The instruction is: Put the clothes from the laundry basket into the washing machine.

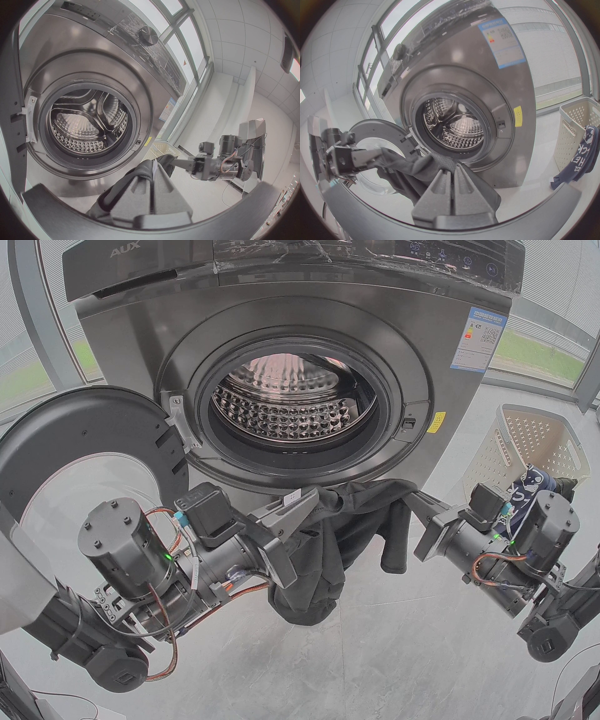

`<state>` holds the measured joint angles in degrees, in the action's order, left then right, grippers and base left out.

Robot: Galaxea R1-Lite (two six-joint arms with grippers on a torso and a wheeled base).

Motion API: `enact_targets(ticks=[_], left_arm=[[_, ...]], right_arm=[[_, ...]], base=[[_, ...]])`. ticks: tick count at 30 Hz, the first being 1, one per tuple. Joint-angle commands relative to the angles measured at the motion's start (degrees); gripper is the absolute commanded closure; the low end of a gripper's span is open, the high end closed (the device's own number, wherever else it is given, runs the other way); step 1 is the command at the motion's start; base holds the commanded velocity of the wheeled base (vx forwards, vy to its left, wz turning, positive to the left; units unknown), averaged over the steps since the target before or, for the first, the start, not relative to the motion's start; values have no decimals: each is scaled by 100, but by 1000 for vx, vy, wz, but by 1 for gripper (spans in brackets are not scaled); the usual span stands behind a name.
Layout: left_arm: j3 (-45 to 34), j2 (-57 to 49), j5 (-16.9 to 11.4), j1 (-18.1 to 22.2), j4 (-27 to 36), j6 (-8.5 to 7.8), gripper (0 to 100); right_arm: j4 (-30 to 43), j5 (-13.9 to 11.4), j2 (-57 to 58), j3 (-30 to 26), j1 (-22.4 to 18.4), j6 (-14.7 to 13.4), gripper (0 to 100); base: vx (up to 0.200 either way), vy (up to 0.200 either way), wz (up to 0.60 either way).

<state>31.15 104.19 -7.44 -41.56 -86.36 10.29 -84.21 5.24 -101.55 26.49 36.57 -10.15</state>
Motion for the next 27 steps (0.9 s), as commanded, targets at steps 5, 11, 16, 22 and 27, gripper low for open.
enact_targets(ticks=[5,11,16,22,27], left_arm=[[14,207,-12,-63,23,-1,100],[5,426,-21,-28,-39,8,0],[-337,716,-74,16,-101,17,0],[-531,1130,-91,25,-232,26,0],[-575,1437,-83,42,-241,17,0]], right_arm=[[89,-278,610,-109,8,-4,100],[160,-436,645,-118,-19,-39,100],[195,-436,838,-30,-27,-57,100],[353,-384,944,93,-1,-110,100],[370,-366,935,137,-27,-145,100]], base=[[0,0,0],[0,0,0],[0,0,0],[0,0,0],[0,0,0]])
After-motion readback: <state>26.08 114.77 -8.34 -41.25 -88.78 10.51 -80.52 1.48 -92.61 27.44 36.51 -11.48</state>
